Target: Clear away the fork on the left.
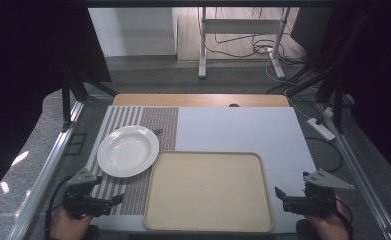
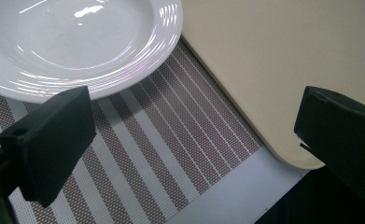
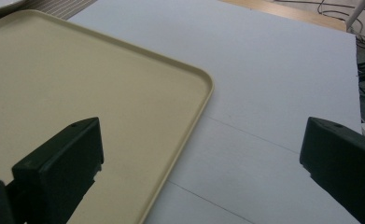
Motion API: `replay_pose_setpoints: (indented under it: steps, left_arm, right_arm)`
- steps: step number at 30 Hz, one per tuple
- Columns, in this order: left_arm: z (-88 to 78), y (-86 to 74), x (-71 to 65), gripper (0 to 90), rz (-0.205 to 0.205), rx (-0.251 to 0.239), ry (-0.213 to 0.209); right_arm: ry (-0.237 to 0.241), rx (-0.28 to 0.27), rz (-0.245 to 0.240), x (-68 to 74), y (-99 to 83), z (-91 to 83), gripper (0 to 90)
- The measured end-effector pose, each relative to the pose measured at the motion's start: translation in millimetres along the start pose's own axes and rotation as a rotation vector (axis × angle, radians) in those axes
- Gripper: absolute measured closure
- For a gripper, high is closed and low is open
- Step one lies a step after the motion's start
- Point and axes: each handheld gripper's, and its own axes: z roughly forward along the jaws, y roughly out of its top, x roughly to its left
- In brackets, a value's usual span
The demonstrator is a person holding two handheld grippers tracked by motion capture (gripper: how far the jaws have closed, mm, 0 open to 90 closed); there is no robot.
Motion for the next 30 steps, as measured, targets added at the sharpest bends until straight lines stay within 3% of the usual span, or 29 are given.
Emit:
replay_pose_setpoints:
  steps: [22,30]
  left_arm:
    - [-0.4,-0.2,3.2,0.0,-0.026,-0.005,-0.01]
    - [0.2,1.8,3.4,0.0,-0.013,-0.046,-0.009]
  right_arm:
    - [0.01,0.008,-0.013,0.8,0.2,0.6,0.2]
    - [0.011,0.012,-0.016,1.0,0.3,1.0,0.2]
